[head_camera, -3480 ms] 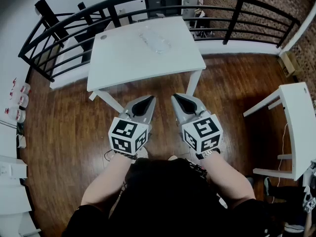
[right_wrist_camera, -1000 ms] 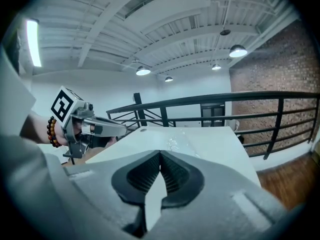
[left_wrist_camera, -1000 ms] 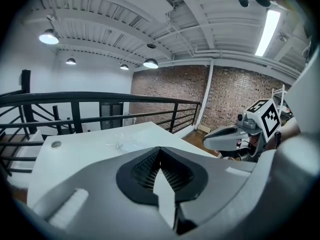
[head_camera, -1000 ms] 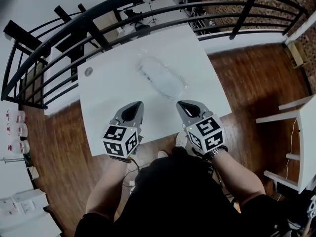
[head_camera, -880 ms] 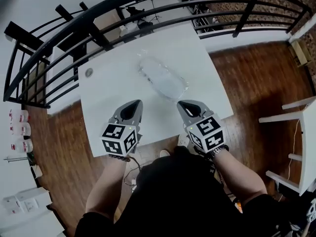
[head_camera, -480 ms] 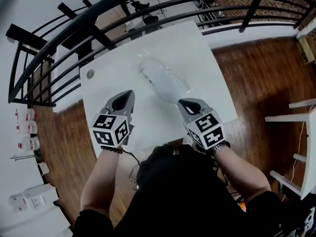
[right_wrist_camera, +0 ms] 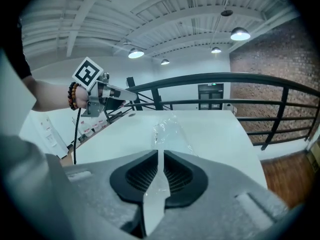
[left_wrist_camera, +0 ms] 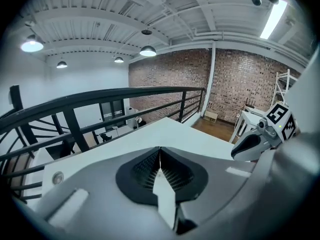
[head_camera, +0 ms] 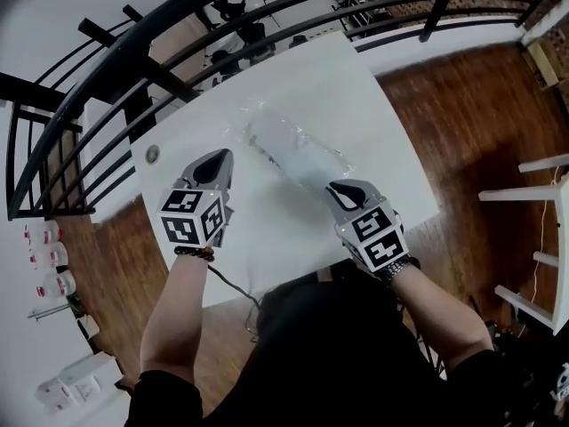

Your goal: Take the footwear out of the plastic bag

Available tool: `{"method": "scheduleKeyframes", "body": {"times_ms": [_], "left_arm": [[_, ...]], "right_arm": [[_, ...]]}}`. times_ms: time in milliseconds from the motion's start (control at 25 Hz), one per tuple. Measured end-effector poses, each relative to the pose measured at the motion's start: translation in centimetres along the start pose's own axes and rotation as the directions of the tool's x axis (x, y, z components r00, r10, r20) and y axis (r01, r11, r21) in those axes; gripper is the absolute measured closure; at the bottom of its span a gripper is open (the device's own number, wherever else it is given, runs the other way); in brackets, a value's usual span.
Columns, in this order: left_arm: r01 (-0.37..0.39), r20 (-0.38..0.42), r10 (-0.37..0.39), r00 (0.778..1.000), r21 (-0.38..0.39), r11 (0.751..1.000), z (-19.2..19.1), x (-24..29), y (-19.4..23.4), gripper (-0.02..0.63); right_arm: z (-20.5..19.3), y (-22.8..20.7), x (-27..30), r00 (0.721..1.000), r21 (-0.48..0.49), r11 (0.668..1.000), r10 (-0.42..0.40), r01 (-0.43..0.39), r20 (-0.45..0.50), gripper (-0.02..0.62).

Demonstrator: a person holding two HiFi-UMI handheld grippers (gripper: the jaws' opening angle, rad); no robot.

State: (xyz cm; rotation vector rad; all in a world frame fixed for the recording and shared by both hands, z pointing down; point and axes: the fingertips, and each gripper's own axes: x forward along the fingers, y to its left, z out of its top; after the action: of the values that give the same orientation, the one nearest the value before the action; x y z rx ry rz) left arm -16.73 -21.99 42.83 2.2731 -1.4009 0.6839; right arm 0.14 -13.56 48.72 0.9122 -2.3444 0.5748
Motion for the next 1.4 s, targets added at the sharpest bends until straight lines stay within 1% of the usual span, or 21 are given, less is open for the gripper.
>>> {"method": "scheduleKeyframes", "body": {"times_ms": [200, 320, 480, 760, 880, 1040, 1280, 1400], "left_arm": [[0.012, -0.043, -0.013, 0.999, -0.015, 1.0, -0.8, 3.9, 3.9, 0.581], [0.026, -0.07, -0.026, 0.997, -0.01, 1.0, -1.0, 6.2, 5.6, 0.571], [0.046, -0.12, -0.043, 0.992, 0.019, 0.999, -1.2, 9.1, 6.8, 0.552], [0.063, -0.211, -0.05, 0.976, 0.056, 0.996, -2.7, 13.1, 8.3, 0.551], [0.077, -0.25, -0.057, 0.967, 0.072, 0.994, -3.4, 14.3, 8.2, 0.551], [0.098, -0.294, -0.073, 0.953, 0.07, 0.993, -4.5, 15.2, 8.2, 0.541], [0.125, -0.328, -0.1, 0.939, 0.057, 0.99, -5.6, 15.1, 8.6, 0.541], [0.155, -0.355, -0.123, 0.927, 0.061, 0.986, -6.4, 14.8, 8.5, 0.541]], "right_arm": [[-0.8, -0.7, 2.4, 0.996, -0.009, 0.999, -0.049, 0.048, -0.077, 0.557], [-0.9, -1.3, 3.7, 0.991, -0.019, 0.997, -0.079, 0.077, -0.111, 0.538], [-1.4, -1.6, 4.7, 0.982, -0.04, 0.994, -0.107, 0.102, -0.152, 0.52], [-2.9, -2.0, 6.0, 0.968, -0.065, 0.991, -0.126, 0.114, -0.216, 0.514], [-3.6, -2.2, 6.1, 0.963, -0.074, 0.991, -0.129, 0.115, -0.238, 0.514], [-4.0, -2.3, 6.3, 0.96, -0.088, 0.99, -0.127, 0.108, -0.251, 0.514], [-4.6, -2.5, 6.2, 0.956, -0.121, 0.989, -0.114, 0.084, -0.272, 0.514], [-5.0, -2.7, 6.3, 0.955, -0.142, 0.987, -0.113, 0.076, -0.275, 0.514]]}}
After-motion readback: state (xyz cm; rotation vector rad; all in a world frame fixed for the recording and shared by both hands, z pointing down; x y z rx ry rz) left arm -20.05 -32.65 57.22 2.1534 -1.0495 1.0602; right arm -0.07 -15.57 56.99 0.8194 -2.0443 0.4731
